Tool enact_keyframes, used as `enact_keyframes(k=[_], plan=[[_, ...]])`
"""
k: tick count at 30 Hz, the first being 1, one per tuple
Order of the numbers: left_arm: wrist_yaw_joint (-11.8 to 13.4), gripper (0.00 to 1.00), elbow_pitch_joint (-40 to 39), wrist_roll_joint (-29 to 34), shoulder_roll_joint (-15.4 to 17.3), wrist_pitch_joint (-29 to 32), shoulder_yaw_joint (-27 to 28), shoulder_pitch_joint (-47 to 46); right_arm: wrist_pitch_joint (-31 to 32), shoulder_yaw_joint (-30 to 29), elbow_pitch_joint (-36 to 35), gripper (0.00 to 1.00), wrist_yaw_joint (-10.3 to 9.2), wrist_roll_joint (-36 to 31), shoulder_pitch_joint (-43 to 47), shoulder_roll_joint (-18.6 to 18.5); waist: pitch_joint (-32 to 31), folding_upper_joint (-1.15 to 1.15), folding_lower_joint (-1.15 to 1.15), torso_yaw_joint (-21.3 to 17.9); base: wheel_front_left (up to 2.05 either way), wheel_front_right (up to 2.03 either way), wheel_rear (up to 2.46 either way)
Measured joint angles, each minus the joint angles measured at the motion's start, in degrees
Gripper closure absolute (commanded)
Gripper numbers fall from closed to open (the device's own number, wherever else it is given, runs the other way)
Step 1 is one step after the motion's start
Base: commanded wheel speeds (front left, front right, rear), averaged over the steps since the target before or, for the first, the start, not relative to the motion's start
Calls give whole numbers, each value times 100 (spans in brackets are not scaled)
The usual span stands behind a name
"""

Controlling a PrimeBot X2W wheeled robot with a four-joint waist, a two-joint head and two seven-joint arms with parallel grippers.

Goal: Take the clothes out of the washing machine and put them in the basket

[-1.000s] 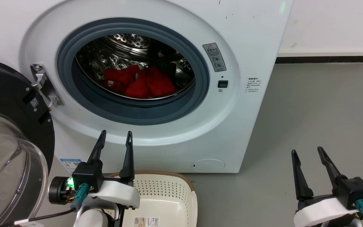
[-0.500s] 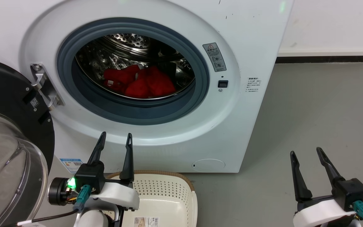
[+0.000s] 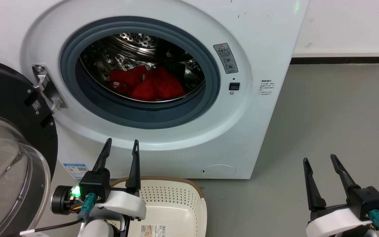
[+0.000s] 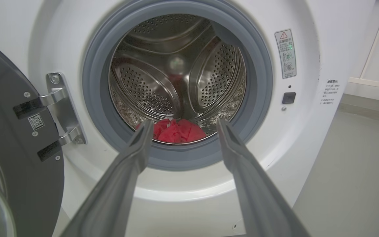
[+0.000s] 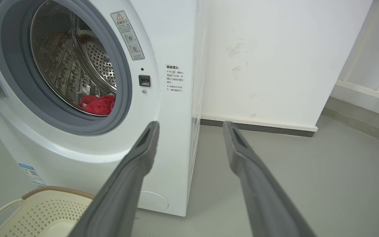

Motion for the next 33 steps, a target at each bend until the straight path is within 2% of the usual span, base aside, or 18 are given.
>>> enact_keyframes(k=[8, 18, 25, 33], plan=[[31, 0, -1, 41, -4, 0, -43, -259, 2, -14, -108, 0, 0, 34, -73, 0, 198, 0, 0, 23, 0, 0, 0], [164, 0, 259, 232, 19, 0, -67, -1448, -2, 136, -525, 0, 0, 31, -464, 0, 1007, 0, 0, -20, 0, 0, 0], [208, 0, 1036, 335, 255, 0, 35, -2527, -59, 315, -675, 0, 0, 102, -747, -1, 1691, 0, 0, -197, 0, 0, 0], [158, 0, 2297, 425, 687, 34, 104, -3919, -186, 608, -558, 0, 1, 330, -1118, -2, 2432, 0, 1, -567, 0, 0, 0]])
